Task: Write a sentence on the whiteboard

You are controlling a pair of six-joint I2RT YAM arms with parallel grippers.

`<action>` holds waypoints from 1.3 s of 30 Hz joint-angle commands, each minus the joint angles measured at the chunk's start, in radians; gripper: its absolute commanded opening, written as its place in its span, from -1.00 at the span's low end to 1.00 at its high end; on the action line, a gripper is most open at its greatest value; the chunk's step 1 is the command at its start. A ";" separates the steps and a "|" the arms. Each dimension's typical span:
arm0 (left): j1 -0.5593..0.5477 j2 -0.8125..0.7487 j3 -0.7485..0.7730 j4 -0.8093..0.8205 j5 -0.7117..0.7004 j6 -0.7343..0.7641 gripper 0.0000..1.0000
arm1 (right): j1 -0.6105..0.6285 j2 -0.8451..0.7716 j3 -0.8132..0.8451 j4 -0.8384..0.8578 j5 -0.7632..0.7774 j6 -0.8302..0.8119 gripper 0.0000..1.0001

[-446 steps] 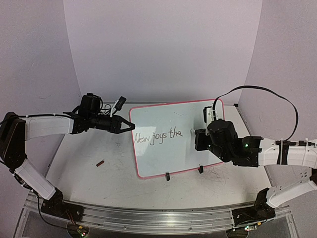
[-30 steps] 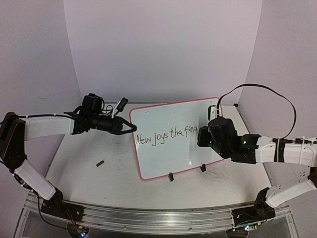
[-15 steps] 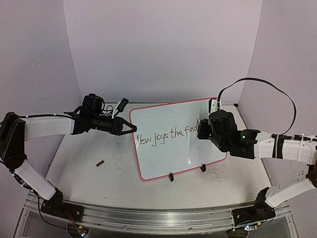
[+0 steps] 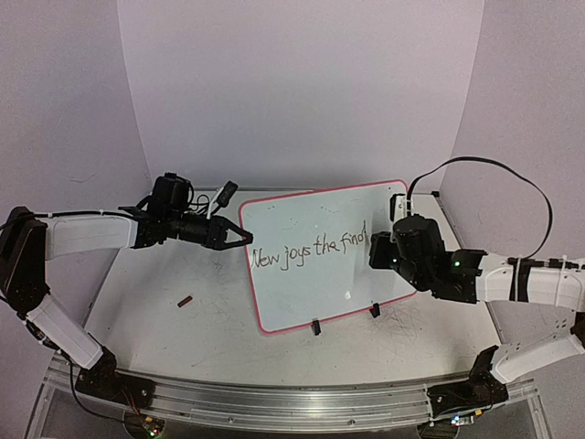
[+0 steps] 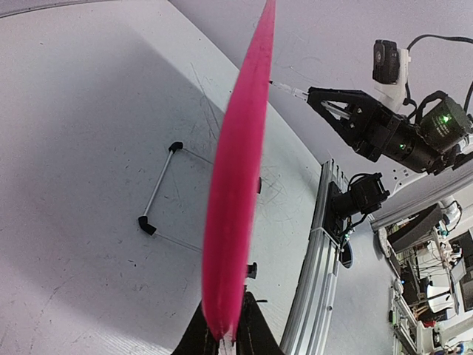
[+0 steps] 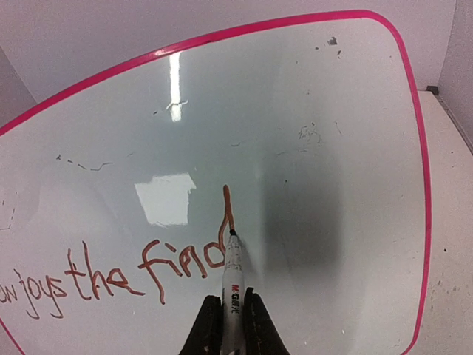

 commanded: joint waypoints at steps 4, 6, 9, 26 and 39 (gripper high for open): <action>-0.019 0.003 0.032 -0.020 -0.013 0.016 -0.83 | -0.002 -0.019 -0.044 -0.042 -0.073 0.022 -1.00; -0.019 0.004 0.032 -0.020 -0.012 0.016 -0.83 | -0.004 -0.024 -0.052 -0.050 -0.075 0.027 -1.00; -0.019 0.006 0.032 -0.020 -0.011 0.016 -0.83 | -0.004 -0.033 -0.061 -0.060 -0.076 0.031 -1.00; -0.019 0.005 0.033 -0.020 -0.014 0.016 -0.83 | -0.003 -0.103 -0.025 -0.118 -0.033 0.019 -1.00; -0.019 0.005 0.032 -0.020 -0.016 0.017 -0.83 | -0.003 -0.085 0.007 -0.080 -0.011 0.011 -1.00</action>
